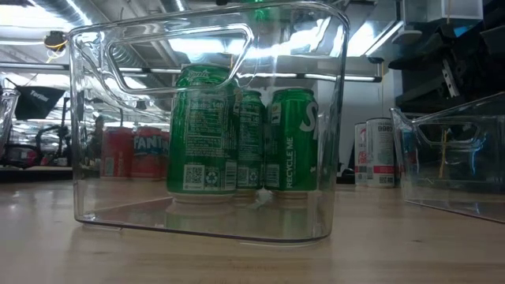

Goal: Sort soda cans
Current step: Put the green soda can into the middle transparent bin

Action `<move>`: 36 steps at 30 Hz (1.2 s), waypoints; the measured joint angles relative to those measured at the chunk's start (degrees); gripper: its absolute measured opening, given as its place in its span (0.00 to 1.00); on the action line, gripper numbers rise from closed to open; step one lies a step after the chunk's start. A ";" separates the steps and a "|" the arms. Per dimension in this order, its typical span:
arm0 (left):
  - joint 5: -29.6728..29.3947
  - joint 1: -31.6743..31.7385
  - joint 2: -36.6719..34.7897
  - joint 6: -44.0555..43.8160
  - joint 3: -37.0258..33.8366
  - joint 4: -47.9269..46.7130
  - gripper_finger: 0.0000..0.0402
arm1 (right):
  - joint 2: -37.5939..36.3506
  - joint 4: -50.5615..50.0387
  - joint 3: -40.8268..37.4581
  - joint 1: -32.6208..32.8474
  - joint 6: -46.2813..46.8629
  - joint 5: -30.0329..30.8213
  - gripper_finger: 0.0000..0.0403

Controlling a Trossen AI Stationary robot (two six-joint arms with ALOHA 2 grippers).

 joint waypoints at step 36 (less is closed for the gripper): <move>5.11 -5.95 11.85 -3.72 -10.62 16.88 0.75 | 0.00 -0.06 0.07 0.00 0.92 -0.04 0.93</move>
